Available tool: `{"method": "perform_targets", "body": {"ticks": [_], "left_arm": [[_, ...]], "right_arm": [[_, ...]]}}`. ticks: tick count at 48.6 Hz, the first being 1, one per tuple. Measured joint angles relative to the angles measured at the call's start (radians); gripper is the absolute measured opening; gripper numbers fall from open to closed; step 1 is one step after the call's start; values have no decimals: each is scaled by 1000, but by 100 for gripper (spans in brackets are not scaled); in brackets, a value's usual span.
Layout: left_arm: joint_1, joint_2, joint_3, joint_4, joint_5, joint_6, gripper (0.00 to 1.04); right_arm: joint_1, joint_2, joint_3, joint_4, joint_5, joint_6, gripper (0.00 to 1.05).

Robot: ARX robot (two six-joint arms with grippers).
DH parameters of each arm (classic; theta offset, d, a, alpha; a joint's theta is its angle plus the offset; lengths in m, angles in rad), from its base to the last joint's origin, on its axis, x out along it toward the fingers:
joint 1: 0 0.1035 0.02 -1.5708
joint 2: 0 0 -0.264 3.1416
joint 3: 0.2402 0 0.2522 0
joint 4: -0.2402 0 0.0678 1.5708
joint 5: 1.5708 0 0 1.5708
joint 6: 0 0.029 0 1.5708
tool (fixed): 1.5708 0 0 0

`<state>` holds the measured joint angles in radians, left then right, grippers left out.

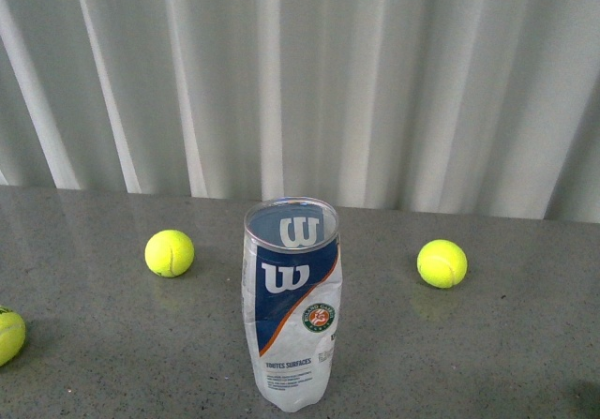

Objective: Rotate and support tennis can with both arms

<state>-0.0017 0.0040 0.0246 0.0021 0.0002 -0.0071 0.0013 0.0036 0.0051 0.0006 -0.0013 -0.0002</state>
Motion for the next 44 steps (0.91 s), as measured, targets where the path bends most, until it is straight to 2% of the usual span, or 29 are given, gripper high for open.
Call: {"method": "perform_targets", "body": {"ticks": [7,11,44], "left_arm": [[0,0,0,0,0,2,100],[0,0,0,0,0,2,97],[0,0,0,0,0,2,98]], "right_arm": [[0,0,0,0,0,0,98],[0,0,0,0,0,0,98],[0,0,0,0,0,0,98]]}}
